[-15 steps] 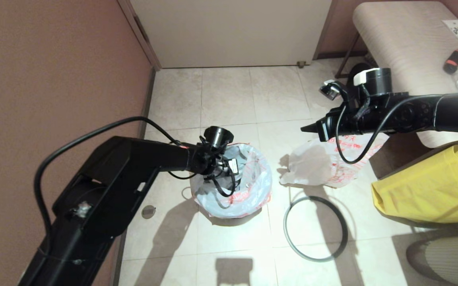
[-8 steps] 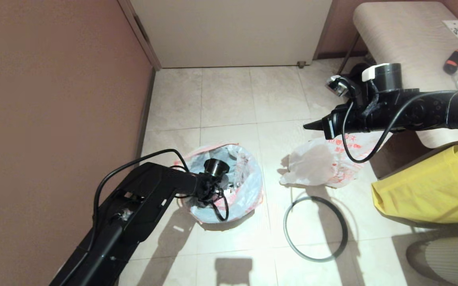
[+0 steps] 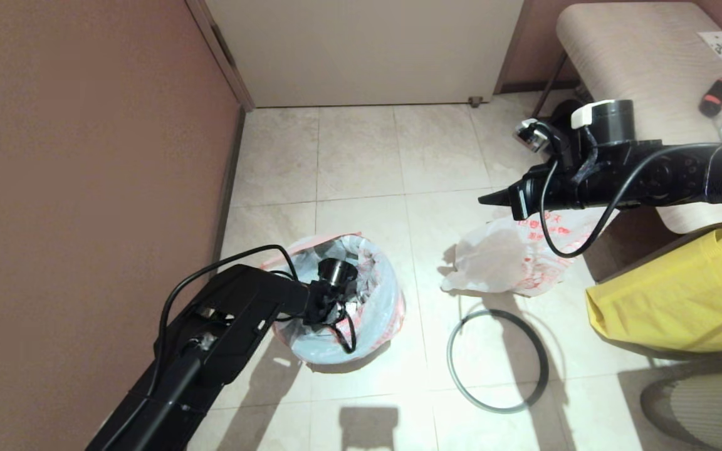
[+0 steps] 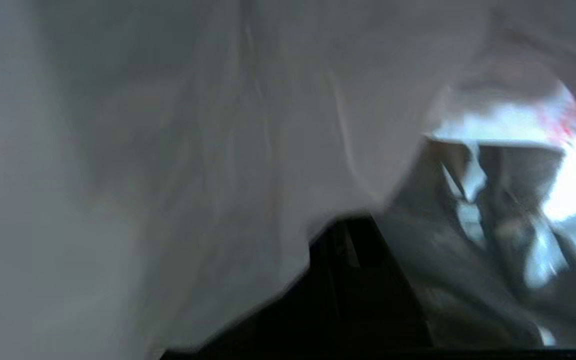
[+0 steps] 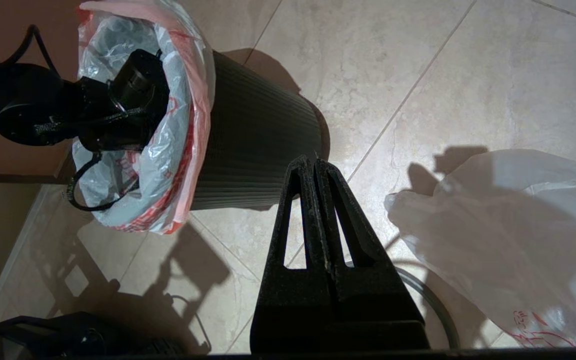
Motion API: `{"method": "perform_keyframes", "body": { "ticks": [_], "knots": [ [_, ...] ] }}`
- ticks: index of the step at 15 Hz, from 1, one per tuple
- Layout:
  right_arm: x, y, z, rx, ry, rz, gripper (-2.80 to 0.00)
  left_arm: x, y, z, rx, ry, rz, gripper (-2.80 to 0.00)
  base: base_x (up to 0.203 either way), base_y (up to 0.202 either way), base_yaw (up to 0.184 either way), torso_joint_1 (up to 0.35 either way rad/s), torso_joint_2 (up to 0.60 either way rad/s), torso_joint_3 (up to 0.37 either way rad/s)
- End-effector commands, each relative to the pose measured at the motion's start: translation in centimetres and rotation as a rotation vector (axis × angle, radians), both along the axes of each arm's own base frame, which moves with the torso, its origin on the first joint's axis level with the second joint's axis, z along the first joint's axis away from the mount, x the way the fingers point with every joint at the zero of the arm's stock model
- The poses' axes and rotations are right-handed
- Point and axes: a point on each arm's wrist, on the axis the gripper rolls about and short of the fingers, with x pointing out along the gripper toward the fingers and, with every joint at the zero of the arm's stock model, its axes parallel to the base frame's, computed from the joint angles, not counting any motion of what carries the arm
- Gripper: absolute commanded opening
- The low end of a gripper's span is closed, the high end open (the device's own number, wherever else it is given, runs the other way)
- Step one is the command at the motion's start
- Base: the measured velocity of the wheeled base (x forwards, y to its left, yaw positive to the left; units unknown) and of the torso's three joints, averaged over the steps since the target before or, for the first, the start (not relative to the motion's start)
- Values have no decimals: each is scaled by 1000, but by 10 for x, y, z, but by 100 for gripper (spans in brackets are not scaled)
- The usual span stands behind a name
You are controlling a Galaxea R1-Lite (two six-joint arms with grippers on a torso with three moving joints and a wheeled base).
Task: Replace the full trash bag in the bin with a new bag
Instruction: Put the new garbage bag on the trash can
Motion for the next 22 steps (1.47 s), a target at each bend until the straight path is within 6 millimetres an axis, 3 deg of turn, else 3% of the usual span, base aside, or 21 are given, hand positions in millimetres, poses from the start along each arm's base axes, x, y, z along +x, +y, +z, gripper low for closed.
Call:
{"method": "perform_keyframes", "body": {
  "ticks": [1,7,12,15,19,22],
  "knots": [
    [0,0,-1,-1,1,4,-280,2,2,-18,15,-7,-3,-280,0,0,0,0,0,0],
    [0,0,0,0,-1,3,-280,8,14,-49,80,-40,-21,-280,0,0,0,0,0,0],
    [0,-1,1,1,-2,4,-280,11,14,-45,65,-79,-17,-280,0,0,0,0,0,0],
    [0,-1,1,1,-2,5,-280,22,8,-17,3,-250,-7,-280,0,0,0,0,0,0],
    [2,-1,0,5,-3,-1,-280,21,2,21,-31,-323,65,-280,0,0,0,0,0,0],
    [3,-2,-1,4,-4,-3,-280,15,-6,78,-94,-410,105,-280,0,0,0,0,0,0]
  ]
}}
